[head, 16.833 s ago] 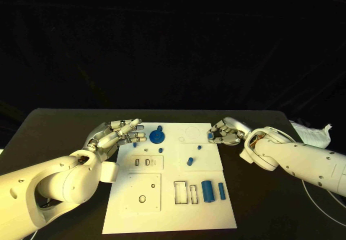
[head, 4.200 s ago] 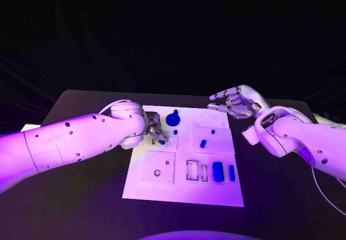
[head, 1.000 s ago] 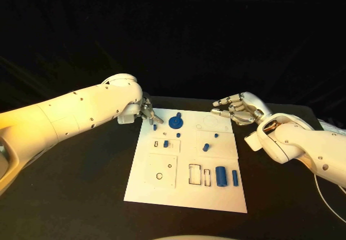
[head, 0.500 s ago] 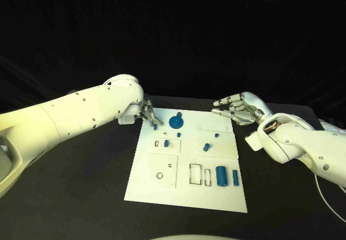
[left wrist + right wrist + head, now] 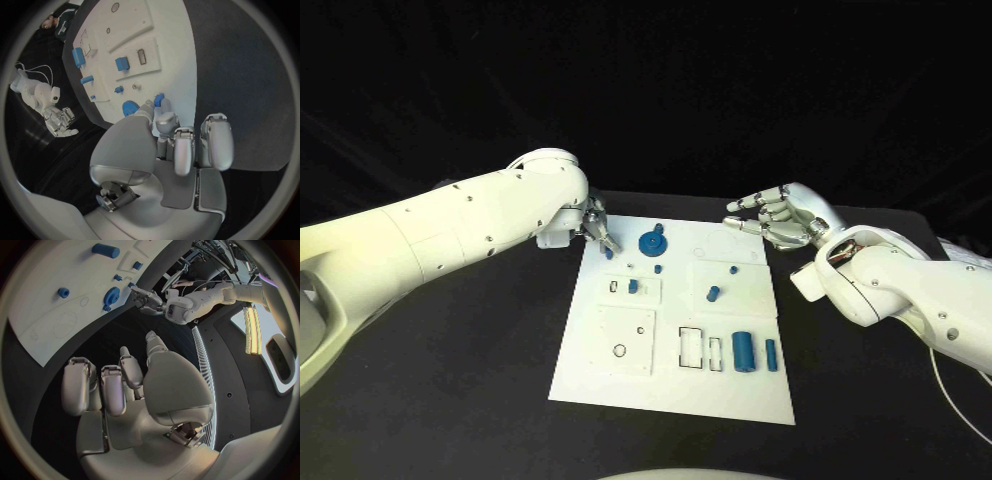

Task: Assemble the parts on the task board

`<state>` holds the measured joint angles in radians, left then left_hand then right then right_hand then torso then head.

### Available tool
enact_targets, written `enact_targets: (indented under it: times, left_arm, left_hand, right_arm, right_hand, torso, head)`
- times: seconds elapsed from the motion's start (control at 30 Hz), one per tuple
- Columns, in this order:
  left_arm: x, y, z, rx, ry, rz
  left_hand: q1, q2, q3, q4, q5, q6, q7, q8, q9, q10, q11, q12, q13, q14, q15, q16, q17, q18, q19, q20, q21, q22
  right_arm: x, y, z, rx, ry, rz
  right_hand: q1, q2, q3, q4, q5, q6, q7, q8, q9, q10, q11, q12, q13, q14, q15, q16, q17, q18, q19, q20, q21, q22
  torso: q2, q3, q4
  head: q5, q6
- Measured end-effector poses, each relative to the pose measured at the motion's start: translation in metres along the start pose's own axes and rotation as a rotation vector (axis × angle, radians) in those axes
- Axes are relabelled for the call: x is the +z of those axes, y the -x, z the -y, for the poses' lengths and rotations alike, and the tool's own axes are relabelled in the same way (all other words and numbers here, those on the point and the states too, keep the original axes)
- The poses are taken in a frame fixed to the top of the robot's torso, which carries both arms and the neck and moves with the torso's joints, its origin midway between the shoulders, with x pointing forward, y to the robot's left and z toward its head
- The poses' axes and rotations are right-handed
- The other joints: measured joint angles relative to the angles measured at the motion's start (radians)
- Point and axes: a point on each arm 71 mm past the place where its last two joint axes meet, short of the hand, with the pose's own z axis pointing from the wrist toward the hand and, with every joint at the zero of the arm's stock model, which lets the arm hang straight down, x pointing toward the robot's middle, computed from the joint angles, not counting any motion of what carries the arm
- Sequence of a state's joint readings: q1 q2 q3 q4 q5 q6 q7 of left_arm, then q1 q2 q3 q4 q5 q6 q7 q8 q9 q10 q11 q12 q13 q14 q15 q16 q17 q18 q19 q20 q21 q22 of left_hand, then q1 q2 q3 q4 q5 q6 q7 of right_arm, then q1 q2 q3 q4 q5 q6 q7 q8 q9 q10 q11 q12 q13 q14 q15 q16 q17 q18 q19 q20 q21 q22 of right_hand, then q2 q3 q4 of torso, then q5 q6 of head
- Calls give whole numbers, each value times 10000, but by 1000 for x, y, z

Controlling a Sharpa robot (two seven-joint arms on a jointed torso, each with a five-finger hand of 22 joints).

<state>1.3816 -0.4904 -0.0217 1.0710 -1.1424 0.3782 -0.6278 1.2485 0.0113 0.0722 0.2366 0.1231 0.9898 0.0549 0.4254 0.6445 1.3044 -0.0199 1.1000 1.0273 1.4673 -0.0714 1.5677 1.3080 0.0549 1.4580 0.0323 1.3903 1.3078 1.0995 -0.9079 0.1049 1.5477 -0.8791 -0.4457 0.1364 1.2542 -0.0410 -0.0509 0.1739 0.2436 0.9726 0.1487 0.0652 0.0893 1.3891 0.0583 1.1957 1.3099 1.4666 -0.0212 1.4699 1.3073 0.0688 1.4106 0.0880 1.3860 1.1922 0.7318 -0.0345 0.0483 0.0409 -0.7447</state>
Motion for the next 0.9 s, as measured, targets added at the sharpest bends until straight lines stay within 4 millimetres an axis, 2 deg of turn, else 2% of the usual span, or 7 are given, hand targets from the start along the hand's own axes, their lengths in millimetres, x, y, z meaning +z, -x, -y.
enact_targets:
  times: [0.2,0.5,0.67,0.73,0.83,0.87,0.9]
  left_arm:
    - [1,-1,2,11,1,-29]
    - [5,-5,5,-1,-49,-117]
    - [4,-4,5,-45,-96,-102]
    - [4,-3,5,-59,-113,-93]
    - [4,-3,4,-89,-130,-94]
    - [4,-4,4,-102,-134,-92]
    - [4,-4,3,-113,-136,-91]
  left_hand:
    - [303,154,289,-145,36,-39,-38,0,4,0,0,0,-21,-36,-36,0,-1,-1,0,0,0,-1]
    - [548,97,667,-331,25,-40,-38,38,20,0,0,0,-47,-36,-35,0,-2,0,0,0,0,-1]
    - [1000,85,1342,-638,116,-148,-103,22,-82,20,-18,-31,-71,0,-71,0,-2,-1,36,-36,-1,-2]
    - [1170,50,1495,-555,116,-171,-92,-7,-83,23,-21,-86,-98,0,-71,0,-2,-1,36,-36,-1,-2]
    - [1364,-95,1863,-193,115,-245,-19,-24,-12,23,-21,-141,-136,0,-71,0,-3,-1,36,-36,-1,-2]
    - [1369,-158,2028,-30,115,-246,-19,-17,12,22,-21,-143,-147,0,-71,0,-3,-1,36,-36,-1,-2]
    - [1190,-336,2324,116,115,-264,-3,53,72,24,-18,-143,-162,0,-71,0,-3,-2,36,-36,-1,-2]
  right_arm:
    - [0,0,0,3,9,-8]
    - [0,-1,-1,12,27,-27]
    - [0,-1,-1,14,33,-35]
    - [0,-1,-1,16,33,-38]
    - [0,-1,-1,20,33,-45]
    - [0,-1,-1,21,35,-48]
    - [0,-1,-1,23,36,-51]
  right_hand:
    - [0,0,0,0,0,0,0,0,-1,0,0,0,0,0,0,0,0,0,0,0,0,0]
    - [0,0,0,0,0,0,0,0,-2,0,0,0,0,0,0,0,5,0,0,0,0,0]
    - [0,0,0,0,0,0,0,0,-2,0,0,0,0,0,0,0,8,0,0,0,0,0]
    - [0,0,0,0,0,0,0,0,-2,0,0,0,0,0,0,0,7,1,0,0,0,0]
    - [0,0,0,0,0,0,0,0,-2,0,0,0,0,0,0,0,7,0,0,0,0,0]
    - [0,0,0,0,0,0,0,0,-2,0,0,0,0,0,0,0,7,1,0,0,0,0]
    - [0,0,0,0,0,0,0,0,-2,0,0,0,0,0,0,0,7,0,0,0,0,0]
  torso:
    - [0,2,1]
    - [6,2,-4]
    - [5,6,-4]
    - [5,6,-4]
    - [0,6,-4]
    - [-1,6,-4]
    - [-1,6,-4]
  head:
    - [0,-15]
    - [-22,-62]
    - [-24,-70]
    - [-27,-78]
    - [-36,-85]
    - [-36,-86]
    - [-35,-86]
